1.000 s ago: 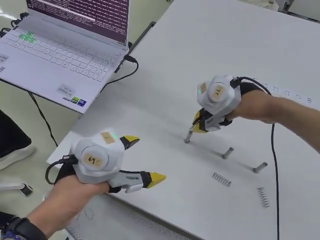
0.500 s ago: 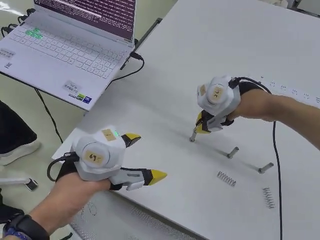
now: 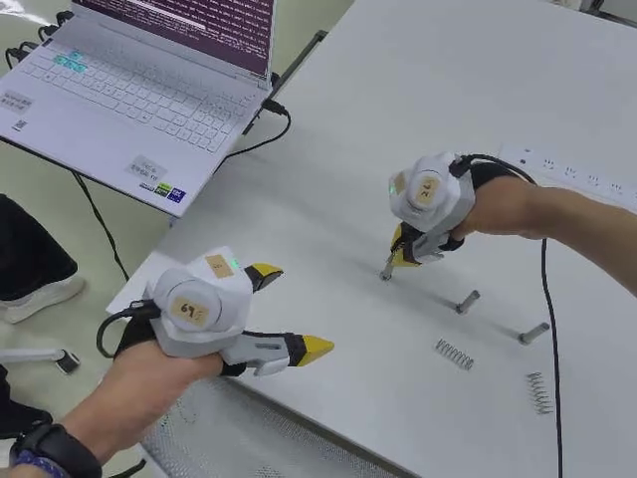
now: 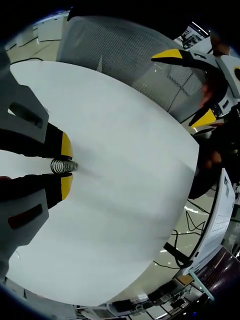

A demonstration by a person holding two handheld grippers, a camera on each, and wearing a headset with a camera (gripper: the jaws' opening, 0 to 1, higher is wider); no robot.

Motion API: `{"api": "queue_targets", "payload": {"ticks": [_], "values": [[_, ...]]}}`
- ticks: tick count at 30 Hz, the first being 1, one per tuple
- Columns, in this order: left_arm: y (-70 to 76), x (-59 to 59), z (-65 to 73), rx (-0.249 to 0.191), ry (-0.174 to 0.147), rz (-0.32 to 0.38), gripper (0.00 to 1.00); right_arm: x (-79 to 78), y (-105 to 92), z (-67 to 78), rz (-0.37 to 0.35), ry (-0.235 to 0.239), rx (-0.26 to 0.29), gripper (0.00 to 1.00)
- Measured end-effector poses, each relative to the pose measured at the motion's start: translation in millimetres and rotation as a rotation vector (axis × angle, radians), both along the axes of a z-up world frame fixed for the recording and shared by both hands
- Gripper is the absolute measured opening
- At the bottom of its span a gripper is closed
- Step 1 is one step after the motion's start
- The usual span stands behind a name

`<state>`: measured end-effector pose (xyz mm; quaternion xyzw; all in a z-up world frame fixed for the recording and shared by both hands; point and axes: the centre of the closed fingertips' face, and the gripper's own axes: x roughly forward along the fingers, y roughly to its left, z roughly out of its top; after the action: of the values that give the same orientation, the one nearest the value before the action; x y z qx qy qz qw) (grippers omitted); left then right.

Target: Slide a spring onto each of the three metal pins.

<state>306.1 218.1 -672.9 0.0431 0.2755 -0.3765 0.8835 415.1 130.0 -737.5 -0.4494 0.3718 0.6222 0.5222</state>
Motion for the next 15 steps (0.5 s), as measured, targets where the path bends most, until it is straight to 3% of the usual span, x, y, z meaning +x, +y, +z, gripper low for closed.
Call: {"api": "queue_targets", "payload": {"ticks": [15], "values": [[-0.7,1.6,0.4,-0.001,0.001,-0.003,0.65,0.2,2.6,-14.0,0.028,0.001,-0.032,0.09]]}}
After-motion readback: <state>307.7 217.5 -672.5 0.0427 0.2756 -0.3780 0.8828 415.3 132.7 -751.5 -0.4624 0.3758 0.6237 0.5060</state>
